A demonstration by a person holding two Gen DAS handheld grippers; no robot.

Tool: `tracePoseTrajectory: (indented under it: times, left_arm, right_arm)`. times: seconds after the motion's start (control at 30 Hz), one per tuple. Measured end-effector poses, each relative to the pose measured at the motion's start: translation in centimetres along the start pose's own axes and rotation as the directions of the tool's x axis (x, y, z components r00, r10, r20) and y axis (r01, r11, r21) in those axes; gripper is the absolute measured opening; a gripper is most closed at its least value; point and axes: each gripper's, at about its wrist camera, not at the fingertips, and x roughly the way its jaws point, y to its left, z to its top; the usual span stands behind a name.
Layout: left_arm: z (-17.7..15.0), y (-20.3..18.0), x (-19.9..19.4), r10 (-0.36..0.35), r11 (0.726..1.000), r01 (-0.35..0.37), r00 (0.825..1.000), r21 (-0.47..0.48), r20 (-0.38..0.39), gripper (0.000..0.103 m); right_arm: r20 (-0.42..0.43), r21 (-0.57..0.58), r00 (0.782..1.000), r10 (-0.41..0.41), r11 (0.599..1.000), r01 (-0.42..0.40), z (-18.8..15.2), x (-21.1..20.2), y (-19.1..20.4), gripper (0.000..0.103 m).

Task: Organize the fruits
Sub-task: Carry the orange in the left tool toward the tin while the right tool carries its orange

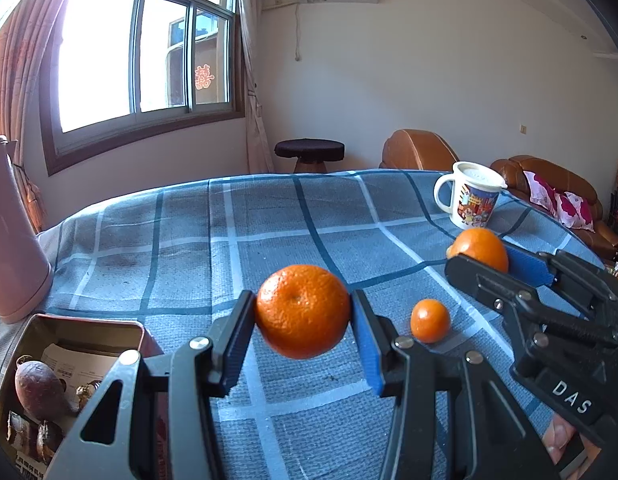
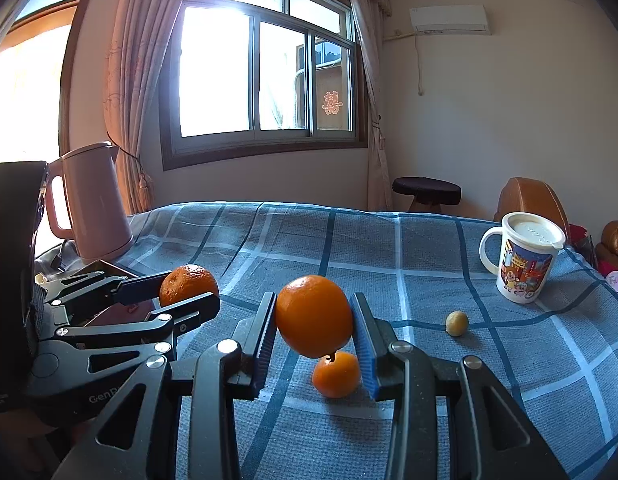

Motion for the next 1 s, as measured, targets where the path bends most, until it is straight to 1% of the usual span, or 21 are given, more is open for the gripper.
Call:
tracePoseTrajectory:
  times: [1.0]
  left_arm:
    - [-0.2, -0.8, -2.1, 0.051, 0.998, -0.054, 0.994, 0.037, 0.092, 0.05]
  right_arm:
    - [0.053, -0.006, 0.999, -0.009, 1.0, 0.009, -0.1, -1.0, 0.1, 0.039]
